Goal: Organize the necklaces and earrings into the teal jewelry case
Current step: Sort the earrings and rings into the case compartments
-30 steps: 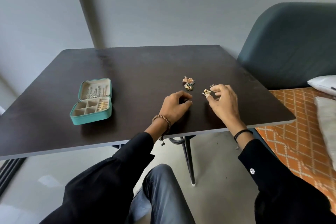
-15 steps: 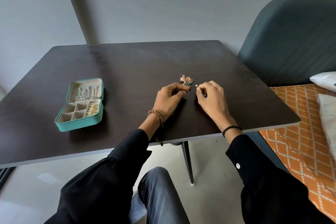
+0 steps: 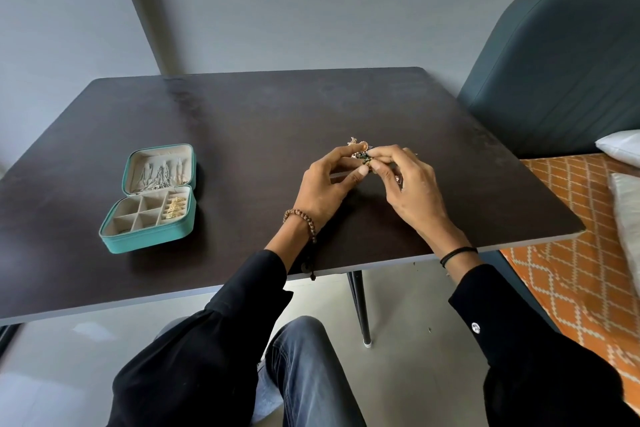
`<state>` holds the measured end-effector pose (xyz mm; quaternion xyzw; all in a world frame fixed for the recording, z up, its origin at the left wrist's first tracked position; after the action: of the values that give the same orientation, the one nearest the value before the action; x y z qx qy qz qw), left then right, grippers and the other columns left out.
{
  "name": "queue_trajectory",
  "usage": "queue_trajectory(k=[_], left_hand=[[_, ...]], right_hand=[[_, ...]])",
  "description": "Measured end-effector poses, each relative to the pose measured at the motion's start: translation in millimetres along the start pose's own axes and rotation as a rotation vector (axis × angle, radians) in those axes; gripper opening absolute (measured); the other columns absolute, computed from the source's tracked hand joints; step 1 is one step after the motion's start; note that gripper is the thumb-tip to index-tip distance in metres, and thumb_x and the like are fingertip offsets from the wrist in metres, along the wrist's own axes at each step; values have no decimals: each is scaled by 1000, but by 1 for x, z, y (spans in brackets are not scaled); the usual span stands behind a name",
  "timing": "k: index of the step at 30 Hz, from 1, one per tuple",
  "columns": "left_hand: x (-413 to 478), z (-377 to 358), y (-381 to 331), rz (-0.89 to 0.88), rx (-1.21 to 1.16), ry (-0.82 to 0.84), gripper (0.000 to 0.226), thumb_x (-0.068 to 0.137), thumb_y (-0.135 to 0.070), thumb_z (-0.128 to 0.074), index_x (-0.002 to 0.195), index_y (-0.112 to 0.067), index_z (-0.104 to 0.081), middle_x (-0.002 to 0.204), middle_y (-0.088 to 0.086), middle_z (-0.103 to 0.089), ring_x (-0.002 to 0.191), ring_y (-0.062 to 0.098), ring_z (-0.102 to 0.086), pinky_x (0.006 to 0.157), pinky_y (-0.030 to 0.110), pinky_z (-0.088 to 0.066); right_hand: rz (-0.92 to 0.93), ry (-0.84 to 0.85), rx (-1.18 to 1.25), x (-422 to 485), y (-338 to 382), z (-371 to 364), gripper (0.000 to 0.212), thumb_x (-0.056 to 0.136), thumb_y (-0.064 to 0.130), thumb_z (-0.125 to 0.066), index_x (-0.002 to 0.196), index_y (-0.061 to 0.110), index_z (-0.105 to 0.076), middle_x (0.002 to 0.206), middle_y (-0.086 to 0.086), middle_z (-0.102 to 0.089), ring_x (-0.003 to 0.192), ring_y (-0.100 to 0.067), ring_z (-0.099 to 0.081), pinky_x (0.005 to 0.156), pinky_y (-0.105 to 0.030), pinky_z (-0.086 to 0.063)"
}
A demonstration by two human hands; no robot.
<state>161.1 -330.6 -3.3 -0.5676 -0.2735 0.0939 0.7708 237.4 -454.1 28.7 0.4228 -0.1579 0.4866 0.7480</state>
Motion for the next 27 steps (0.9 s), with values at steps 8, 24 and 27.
queue_trajectory(k=[8,24,27], left_hand=[[4,5,12,50,56,-62,11,88,-30,-75,97,-23,-74,94,-5,-75,93,9,-69,94,37,-55],[3,3,15,90,-149,-67,24,81,-24,-81,99,-12,-70,99,10,-74,94,21,-70,88,34,-58],[2,9,17,109,-210,-115,20,85,-16,-78,99,-6,-69,94,11,-73,88,16,-70,85,30,-57]], right_hand=[[-20,25,64,0,3,0,24,108,18,-46,126,12,-61,97,7,-71,62,-8,-64,61,-20,-52],[177,-56,47,-5,28,5,23,94,-6,-63,117,-1,-65,117,-8,-71,101,-11,-70,91,-20,-56],[164,-69,70,-4,28,7,22,98,-4,-58,119,-3,-63,119,-10,-70,100,-13,-70,90,-11,-51]])
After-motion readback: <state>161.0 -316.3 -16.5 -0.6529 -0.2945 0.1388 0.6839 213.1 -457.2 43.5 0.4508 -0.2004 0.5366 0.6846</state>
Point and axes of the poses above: each hand's wrist, its own x-axis towards the middle knuckle, its own z-axis out of the back of the hand, y = z × x, the point moved 10 cm from there along x, towards the middle knuckle
